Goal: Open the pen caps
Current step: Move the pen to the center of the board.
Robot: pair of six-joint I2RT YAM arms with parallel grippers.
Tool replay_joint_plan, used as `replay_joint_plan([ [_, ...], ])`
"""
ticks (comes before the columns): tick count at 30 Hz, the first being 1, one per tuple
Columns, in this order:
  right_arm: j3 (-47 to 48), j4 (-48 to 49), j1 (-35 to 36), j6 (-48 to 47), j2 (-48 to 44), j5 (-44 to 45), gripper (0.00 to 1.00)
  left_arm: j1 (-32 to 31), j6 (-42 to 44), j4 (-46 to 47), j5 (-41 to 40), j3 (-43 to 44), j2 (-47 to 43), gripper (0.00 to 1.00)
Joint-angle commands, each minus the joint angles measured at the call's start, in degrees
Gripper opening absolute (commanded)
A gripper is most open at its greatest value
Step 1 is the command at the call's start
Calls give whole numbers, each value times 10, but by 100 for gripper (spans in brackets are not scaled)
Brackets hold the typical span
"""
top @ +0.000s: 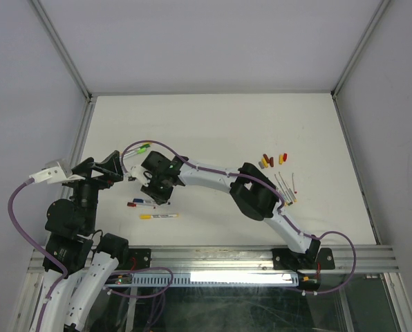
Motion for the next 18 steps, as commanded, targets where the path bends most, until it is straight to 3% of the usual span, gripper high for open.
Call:
replay_joint_plan([
  [1, 6, 4, -5, -13, -17, 27, 22, 3, 18, 12, -2, 0, 0, 99],
  [8, -53, 10, -32, -41, -60, 55, 9, 3, 19, 12, -2, 0, 0, 99],
  [18, -305, 39, -113, -128, -240, 95, 3, 3, 14, 14, 28, 0, 15, 99],
])
